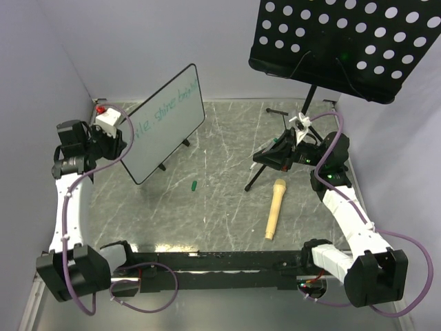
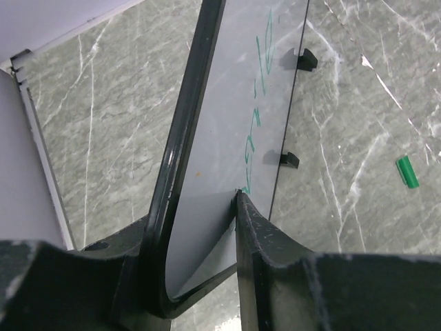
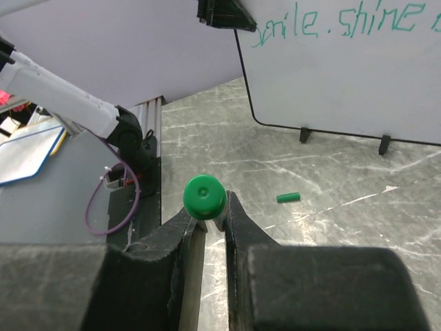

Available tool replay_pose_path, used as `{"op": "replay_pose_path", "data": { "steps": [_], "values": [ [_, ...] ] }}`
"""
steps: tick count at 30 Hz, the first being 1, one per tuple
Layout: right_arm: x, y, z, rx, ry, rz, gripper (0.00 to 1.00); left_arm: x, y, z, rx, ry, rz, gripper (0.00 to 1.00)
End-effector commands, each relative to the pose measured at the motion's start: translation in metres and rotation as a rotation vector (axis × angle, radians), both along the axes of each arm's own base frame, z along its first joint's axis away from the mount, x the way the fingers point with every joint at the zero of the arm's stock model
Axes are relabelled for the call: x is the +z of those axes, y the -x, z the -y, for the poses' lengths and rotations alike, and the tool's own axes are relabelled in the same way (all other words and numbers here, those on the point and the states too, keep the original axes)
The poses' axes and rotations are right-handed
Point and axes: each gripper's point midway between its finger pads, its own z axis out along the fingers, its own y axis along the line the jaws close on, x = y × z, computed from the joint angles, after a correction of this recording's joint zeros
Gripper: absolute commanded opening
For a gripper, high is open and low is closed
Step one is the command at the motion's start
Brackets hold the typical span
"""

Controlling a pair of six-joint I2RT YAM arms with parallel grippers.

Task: Write a sentence on the whiteboard
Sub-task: Put down the whiteboard on the whiteboard stand.

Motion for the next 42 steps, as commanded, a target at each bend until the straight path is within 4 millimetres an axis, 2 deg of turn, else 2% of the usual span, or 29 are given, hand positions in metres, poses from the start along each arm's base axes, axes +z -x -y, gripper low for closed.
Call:
{"op": "replay_pose_path", "data": {
  "steps": [1,3,7,13,17,18,22,25,28,42],
  "values": [
    [0.006,0.004,0.003,0.016,-0.004,0.046,0.0,-0.048,-0.005,-0.048,0.105,-0.149,-0.156,0.01],
    [0.005,0.002,0.003,0.013,-0.005,0.043,0.0,-0.039,-0.012,-0.049,0.1,-0.15,-0.143,0.01],
    [0.004,0.0,0.004,0.012,-0.005,0.035,0.0,-0.038,-0.02,-0.049,0.079,-0.108,-0.149,0.04],
    [0.001,-0.003,0.005,0.01,-0.005,0.02,0.0,-0.05,-0.02,-0.056,0.078,-0.101,-0.176,0.11],
    [0.0,-0.006,0.007,0.004,-0.006,0.013,0.0,-0.055,-0.022,-0.064,0.088,-0.119,-0.187,0.13],
    [0.0,-0.006,0.007,0.004,-0.006,0.011,0.0,-0.056,-0.023,-0.067,0.093,-0.122,-0.191,0.19],
    [0.0,-0.007,0.008,0.001,-0.006,0.011,0.0,-0.058,-0.025,-0.072,0.105,-0.134,-0.199,0.2],
    [-0.001,-0.008,0.008,-0.001,-0.005,0.008,0.0,-0.057,-0.025,-0.078,0.122,-0.143,-0.19,0.28],
    [0.0,-0.009,0.008,-0.004,-0.006,0.01,0.0,-0.054,-0.025,-0.083,0.139,-0.145,-0.188,0.41],
    [0.001,-0.007,0.008,-0.001,-0.005,0.017,0.0,-0.039,-0.038,-0.096,0.182,-0.156,-0.193,0.43]
  ]
}}
